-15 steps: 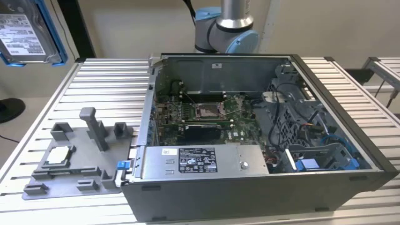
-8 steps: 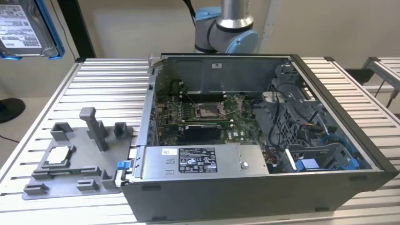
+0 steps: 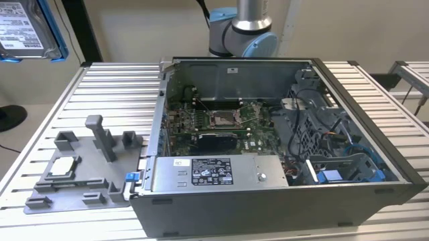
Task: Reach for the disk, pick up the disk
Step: 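Pick up the disk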
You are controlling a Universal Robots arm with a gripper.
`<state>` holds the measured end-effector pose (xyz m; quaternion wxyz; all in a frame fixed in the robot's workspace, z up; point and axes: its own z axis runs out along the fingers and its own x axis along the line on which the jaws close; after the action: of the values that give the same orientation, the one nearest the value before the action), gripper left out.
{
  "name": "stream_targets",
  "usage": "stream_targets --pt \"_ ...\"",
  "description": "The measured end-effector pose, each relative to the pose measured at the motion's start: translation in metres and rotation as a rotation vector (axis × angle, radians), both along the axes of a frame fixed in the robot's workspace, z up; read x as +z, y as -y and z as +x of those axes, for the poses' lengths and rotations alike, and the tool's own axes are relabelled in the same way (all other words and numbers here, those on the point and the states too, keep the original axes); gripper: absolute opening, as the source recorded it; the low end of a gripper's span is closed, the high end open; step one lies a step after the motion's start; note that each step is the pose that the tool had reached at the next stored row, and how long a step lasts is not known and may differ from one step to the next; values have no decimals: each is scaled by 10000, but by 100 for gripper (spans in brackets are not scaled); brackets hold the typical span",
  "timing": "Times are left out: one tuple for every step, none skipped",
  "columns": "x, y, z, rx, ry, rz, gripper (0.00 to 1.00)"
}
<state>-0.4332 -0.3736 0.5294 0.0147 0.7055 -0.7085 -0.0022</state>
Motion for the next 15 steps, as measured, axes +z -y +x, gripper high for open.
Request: stream_targets --pt "0 0 0 1 0 0 0" --pt "0 0 1 0 -1 0 0" --pt "1 0 4 1 -1 -1 0" --pt "0 0 7 1 -1 0 0" --pt "0 1 13 1 -1 -1 0" --pt "1 0 27 2 -1 -1 0" --pt "1 0 46 0 -1 -1 0" --pt "0 0 69 0 -1 0 0" --pt "0 0 93 1 -1 -1 0" --pt "0 0 121 1 -1 -1 0" --pt "0 0 148 1 0 0 0" --pt "0 0 176 1 0 0 0" --pt "0 0 202 1 0 0 0" --pt "0 0 229 0 0 0 0" --pt "0 0 256 0 0 0 0"
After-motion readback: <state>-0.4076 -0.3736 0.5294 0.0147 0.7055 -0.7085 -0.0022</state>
